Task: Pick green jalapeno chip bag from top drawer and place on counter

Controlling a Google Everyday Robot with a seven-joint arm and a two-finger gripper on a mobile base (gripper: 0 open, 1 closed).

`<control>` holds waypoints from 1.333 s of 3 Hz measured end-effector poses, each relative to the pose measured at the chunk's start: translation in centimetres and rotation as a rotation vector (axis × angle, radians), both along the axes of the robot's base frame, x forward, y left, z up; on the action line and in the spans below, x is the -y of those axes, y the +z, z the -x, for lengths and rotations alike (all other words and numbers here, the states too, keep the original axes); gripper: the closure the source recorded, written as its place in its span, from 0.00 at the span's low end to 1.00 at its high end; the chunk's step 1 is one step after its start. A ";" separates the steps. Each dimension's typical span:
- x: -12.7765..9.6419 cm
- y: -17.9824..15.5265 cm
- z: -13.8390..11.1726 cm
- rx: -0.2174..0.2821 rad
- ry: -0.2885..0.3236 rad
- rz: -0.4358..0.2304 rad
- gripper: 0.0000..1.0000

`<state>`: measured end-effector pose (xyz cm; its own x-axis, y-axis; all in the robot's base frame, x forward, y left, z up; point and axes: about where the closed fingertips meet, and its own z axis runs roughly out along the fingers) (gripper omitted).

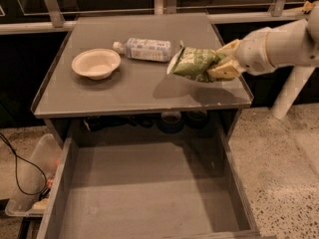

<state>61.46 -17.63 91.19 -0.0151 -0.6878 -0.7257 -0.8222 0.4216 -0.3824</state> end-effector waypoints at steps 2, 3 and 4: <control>-1.7 -1.9 -6.9 -0.051 -0.006 -0.028 1.00; -2.6 -4.1 -7.9 -0.103 0.012 -0.041 1.00; -2.6 -4.2 -8.0 -0.106 0.013 -0.041 0.82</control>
Offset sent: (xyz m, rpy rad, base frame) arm 0.1029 0.0286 -0.0456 0.0534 0.1165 0.0039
